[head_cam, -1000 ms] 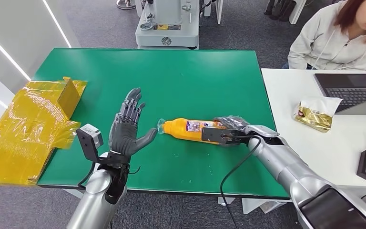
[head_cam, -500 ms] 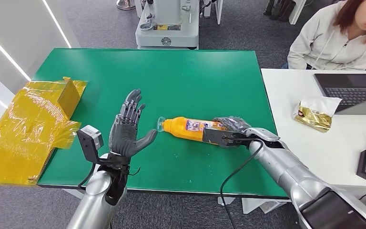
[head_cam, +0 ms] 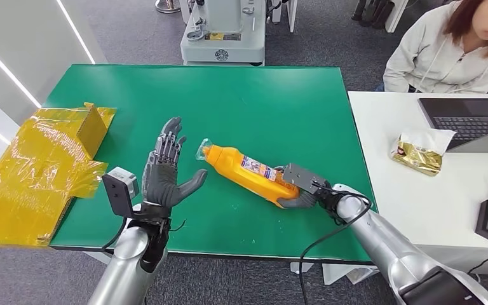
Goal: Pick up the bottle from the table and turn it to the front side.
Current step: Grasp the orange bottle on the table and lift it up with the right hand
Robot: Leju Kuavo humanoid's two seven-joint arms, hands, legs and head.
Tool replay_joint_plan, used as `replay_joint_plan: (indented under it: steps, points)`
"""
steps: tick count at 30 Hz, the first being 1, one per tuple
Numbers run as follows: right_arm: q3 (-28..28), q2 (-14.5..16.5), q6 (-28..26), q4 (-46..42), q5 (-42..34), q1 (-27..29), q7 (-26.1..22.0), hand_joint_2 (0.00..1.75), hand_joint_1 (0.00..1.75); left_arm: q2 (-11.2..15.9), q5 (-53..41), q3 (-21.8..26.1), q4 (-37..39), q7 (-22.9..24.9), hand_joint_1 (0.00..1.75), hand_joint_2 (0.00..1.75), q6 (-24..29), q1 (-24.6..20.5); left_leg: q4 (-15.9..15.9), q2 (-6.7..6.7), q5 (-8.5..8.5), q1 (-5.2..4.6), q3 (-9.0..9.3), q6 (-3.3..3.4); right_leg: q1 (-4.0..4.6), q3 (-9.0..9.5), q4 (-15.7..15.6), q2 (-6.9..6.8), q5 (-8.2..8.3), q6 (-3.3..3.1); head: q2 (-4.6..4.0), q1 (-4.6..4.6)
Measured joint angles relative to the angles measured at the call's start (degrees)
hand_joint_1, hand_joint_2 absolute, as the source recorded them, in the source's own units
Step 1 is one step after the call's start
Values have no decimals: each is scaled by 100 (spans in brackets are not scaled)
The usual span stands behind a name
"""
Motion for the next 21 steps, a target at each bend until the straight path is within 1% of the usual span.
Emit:
replay_joint_plan:
  steps: [4,7,12,16,18,19,21]
  points:
    - [-180,2,150,-223,-737,278,-174,175,175,31,-597,-2,-63,-216,0,175,900,1,0,0,0,0,-2,0,0,-1,0,0,0,0,0,-1]
    - [-196,2,107,-513,-1172,484,-283,175,175,60,-825,-2,-77,-294,0,175,1371,4,-1,0,-1,0,-3,0,0,-2,-1,0,-1,0,0,-1]
    - [-177,2,-58,-1149,-1416,970,-355,175,175,146,-1145,13,-6,-498,0,175,1935,22,-4,0,-2,0,-4,1,0,-4,-1,0,-2,0,0,-2]
    - [-141,-1,-135,-1493,-1499,1215,-375,175,175,200,-1527,66,55,-495,0,175,2402,51,-4,1,-2,0,-5,1,0,-5,-1,0,-2,1,0,0]
    - [-119,-4,-192,-1600,-1474,1271,-425,175,175,216,-1551,136,142,-425,0,175,2457,49,-4,1,-2,0,-5,1,0,-5,-1,1,-2,1,0,0]
    - [-109,-4,-228,-1648,-1435,1290,-453,175,175,224,-1484,185,213,-378,0,175,2363,47,-4,1,-1,0,-5,1,0,-5,-1,1,-2,1,0,-1]
    - [-93,-3,-281,-1727,-1349,1312,-497,175,175,237,-1275,276,398,-274,0,175,2013,36,-4,1,-1,0,-5,1,0,-5,-1,1,-2,1,0,-1]
